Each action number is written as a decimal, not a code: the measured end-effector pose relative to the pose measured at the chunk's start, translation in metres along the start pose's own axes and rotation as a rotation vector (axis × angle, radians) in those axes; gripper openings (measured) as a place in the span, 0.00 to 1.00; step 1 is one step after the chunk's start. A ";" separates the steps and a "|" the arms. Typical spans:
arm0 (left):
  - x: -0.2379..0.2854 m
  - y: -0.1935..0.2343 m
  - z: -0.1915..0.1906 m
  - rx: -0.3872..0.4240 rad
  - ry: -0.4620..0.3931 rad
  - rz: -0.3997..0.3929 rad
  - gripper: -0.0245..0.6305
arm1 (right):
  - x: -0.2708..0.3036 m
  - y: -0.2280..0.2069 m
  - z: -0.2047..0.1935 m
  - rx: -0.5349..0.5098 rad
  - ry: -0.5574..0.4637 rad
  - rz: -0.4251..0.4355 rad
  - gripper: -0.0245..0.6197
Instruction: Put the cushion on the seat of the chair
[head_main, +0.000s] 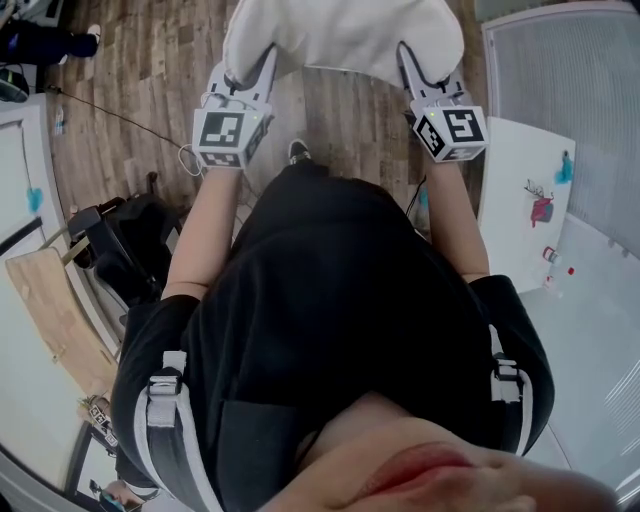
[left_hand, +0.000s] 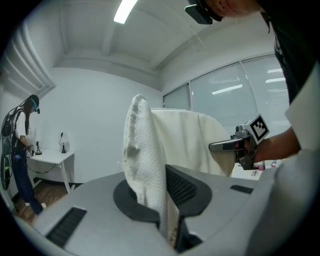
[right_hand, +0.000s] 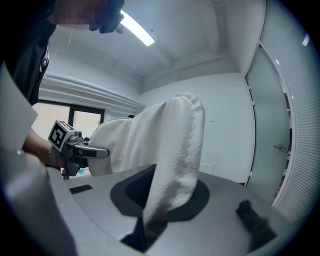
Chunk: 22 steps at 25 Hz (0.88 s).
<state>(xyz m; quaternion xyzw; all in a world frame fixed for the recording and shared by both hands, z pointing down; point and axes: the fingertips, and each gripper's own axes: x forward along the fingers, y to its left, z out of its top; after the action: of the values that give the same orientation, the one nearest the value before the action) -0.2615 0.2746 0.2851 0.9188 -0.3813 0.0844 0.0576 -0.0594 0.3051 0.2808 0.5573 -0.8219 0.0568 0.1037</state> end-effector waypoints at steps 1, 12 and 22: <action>0.002 -0.001 0.001 -0.001 0.000 -0.003 0.12 | -0.001 -0.002 0.000 0.001 -0.001 -0.005 0.12; 0.019 -0.004 0.017 0.014 -0.022 -0.015 0.12 | 0.002 -0.021 0.011 -0.003 -0.023 -0.030 0.12; 0.063 0.007 0.031 0.038 -0.017 0.024 0.12 | 0.034 -0.062 0.016 0.009 -0.052 -0.004 0.12</action>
<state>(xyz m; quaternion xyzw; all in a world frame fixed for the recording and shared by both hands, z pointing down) -0.2194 0.2207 0.2676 0.9158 -0.3911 0.0844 0.0359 -0.0153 0.2477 0.2713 0.5605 -0.8230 0.0460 0.0801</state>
